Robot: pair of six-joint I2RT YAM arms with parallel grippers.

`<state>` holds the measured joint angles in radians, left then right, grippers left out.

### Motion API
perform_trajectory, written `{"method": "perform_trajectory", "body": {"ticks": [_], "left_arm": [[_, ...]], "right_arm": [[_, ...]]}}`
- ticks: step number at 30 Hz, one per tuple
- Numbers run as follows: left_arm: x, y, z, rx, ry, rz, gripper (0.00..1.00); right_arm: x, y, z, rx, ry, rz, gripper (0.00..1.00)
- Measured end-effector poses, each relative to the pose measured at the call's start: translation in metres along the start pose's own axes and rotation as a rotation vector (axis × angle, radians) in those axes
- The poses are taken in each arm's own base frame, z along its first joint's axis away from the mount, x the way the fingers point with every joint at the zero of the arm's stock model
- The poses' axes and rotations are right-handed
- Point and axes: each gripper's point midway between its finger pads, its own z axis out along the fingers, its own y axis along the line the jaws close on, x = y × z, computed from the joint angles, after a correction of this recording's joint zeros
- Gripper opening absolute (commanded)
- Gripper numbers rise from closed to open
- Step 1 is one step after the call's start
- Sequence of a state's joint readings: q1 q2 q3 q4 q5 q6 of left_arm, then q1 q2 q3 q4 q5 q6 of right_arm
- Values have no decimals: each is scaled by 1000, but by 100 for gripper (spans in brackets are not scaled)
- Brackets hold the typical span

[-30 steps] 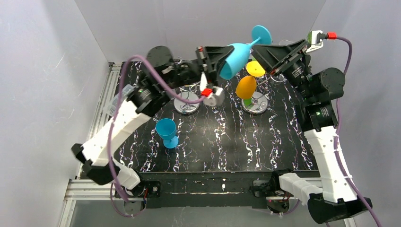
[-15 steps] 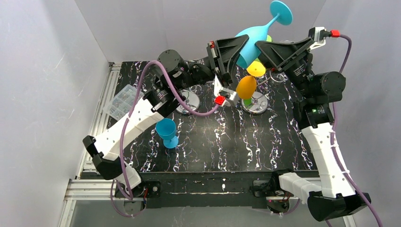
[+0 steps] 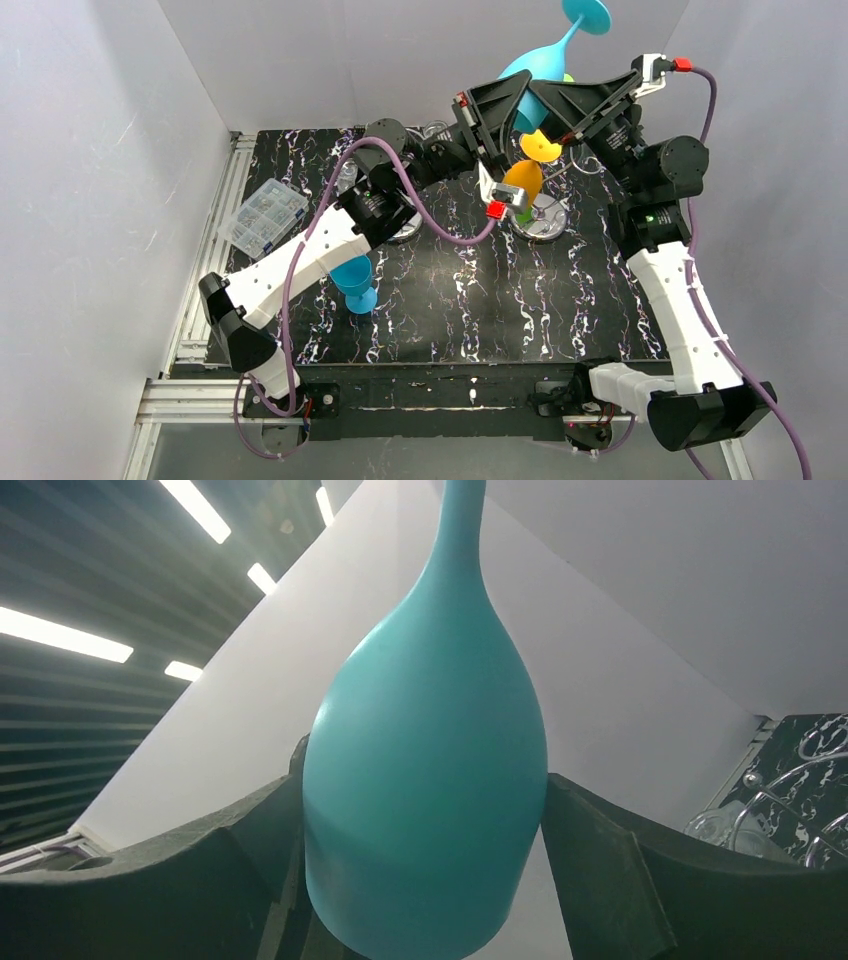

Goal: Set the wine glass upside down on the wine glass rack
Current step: Turn the wine glass upside down at the wine rack.

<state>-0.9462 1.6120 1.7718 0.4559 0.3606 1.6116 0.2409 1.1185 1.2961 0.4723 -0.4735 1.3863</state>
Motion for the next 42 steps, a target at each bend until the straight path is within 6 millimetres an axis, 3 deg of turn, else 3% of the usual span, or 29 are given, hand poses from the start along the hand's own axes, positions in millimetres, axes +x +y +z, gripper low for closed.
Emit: {"method": "perform_trajectory", "body": {"ticks": [2,3,6,9,14,21,25,28,33,38,42], "left_arm": [[-1,-1,0,-10,4,6,54],[-3,-3,-1,-11,2,3,62],[-8,-18,-3,15,10,-22,85],[-12,-41,-18,81,40,-96,96],[-12,-47,-69,162,142,-261,98],[-26,7,-140,177,234,-543,98],[-33,18,-164,201,278,-696,98],[-40,6,-180,259,311,-776,98],[-47,-28,-194,370,361,-843,98],[-51,-46,-200,427,383,-863,98],[-51,-49,-201,435,387,-867,98]], "right_arm": [[0,1,-1,3,-4,-8,77],[0,1,-1,5,-4,-6,74],[5,-5,-6,46,9,-37,70],[10,-24,-15,141,26,-98,64],[16,-58,-33,305,61,-216,62],[4,-94,-67,562,80,-457,61],[-11,-99,-108,730,52,-628,59],[-22,-97,-141,839,7,-743,58],[-27,-111,-200,1020,-37,-858,59],[-22,-148,-240,1180,-3,-908,59],[-17,-177,-258,1262,50,-937,58]]}}
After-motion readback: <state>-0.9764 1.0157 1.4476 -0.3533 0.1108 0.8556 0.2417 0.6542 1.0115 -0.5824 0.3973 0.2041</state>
